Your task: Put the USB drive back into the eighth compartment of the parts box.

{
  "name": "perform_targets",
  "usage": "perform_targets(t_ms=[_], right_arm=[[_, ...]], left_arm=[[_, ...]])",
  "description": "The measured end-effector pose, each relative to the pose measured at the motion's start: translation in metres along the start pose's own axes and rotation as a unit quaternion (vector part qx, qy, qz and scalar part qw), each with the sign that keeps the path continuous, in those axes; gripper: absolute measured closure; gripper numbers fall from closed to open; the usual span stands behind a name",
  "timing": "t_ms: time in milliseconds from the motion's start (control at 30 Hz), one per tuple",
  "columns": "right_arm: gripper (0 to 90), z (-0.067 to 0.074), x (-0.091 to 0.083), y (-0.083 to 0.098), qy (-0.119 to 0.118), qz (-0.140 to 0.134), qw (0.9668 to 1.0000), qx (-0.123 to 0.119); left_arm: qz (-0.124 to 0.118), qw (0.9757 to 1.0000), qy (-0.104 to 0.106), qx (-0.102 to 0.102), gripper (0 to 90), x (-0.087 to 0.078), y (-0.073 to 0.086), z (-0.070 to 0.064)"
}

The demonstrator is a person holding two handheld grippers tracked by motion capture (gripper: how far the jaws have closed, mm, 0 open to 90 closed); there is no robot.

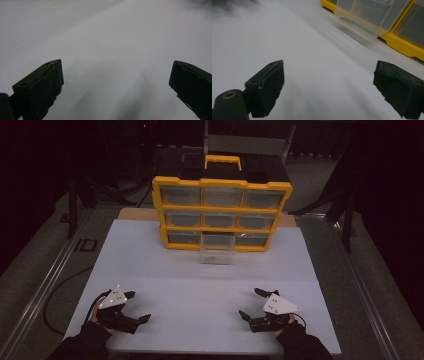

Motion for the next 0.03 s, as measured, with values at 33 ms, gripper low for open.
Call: perform_targets(t_ms=[33], right_arm=[[10.2,0.0002,0.0,-0.0001,0.0,0.0,1.0,-0.001]], left_arm=[[-0.002,1.0,0.0,0.0,0.6,-0.0002,-0.0003,0.0001]])
Point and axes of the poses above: each handheld gripper's, and its own axes: x roughly forward along the jaws, y roughly out of its underside, z roughly to its left, the point moved 4 cm from there along x, roughly forward along the jaws, and after that the axes turned 12 degrees about -y, right-handed, at the moved point
